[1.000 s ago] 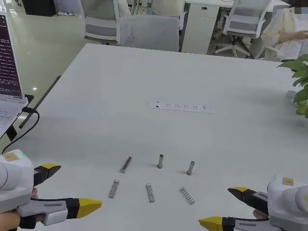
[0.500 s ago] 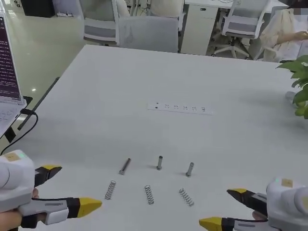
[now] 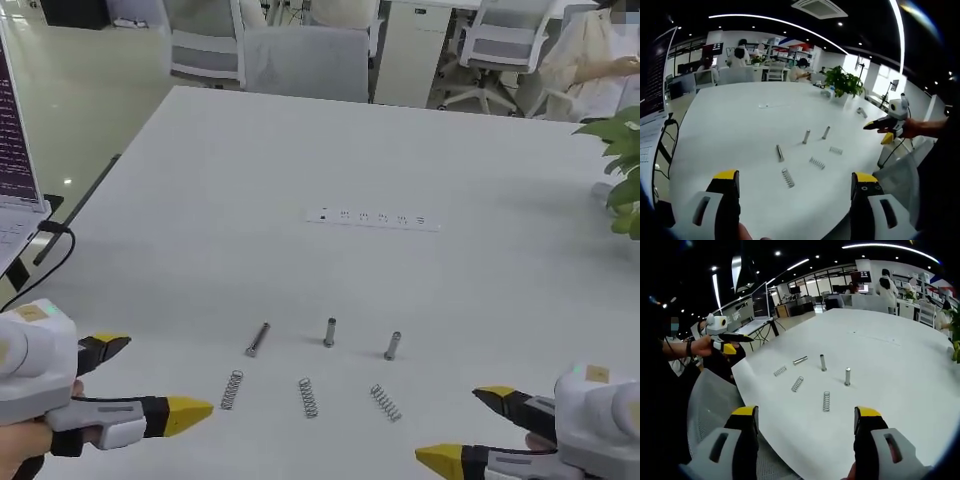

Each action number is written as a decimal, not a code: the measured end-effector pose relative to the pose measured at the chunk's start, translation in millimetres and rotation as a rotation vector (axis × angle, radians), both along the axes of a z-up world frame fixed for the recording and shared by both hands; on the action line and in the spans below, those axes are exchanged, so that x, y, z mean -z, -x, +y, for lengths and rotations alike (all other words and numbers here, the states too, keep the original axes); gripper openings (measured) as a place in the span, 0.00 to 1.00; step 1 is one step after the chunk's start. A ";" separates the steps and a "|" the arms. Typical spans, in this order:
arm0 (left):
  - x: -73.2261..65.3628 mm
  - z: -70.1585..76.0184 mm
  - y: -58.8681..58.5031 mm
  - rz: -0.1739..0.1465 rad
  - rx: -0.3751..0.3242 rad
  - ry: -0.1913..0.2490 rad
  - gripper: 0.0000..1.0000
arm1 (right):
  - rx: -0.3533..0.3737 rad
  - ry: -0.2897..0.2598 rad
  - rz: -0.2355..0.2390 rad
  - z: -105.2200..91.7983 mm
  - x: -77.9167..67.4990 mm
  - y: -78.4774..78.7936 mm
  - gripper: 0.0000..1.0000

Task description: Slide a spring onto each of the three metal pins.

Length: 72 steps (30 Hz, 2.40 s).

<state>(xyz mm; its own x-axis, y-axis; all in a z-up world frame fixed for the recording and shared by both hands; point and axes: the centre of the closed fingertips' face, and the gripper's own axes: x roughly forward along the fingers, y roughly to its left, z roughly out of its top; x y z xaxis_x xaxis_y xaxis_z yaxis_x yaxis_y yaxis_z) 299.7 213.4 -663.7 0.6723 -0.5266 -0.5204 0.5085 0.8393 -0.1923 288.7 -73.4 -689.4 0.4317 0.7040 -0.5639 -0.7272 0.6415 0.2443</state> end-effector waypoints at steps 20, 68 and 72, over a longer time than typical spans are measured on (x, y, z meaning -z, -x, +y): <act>8.3 -10.3 -26.3 0.008 0.024 -0.001 0.87 | 0.005 0.003 0.005 -3.0 0.8 -1.3 0.75; 55.3 -34.0 -86.7 0.111 0.017 -0.047 0.67 | 0.021 0.006 0.025 -6.2 7.9 -5.7 0.70; 59.8 -36.8 -92.2 0.121 0.018 -0.048 0.64 | 0.022 0.008 0.028 -6.7 9.4 -5.9 0.70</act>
<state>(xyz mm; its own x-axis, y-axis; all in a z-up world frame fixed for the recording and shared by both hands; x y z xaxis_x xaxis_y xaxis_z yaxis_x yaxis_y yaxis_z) 391.8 176.6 -723.5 0.5941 -0.5101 -0.6220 0.4989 0.8402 -0.2124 294.6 -80.1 -698.8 0.4312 0.6898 -0.5816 -0.7055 0.6596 0.2593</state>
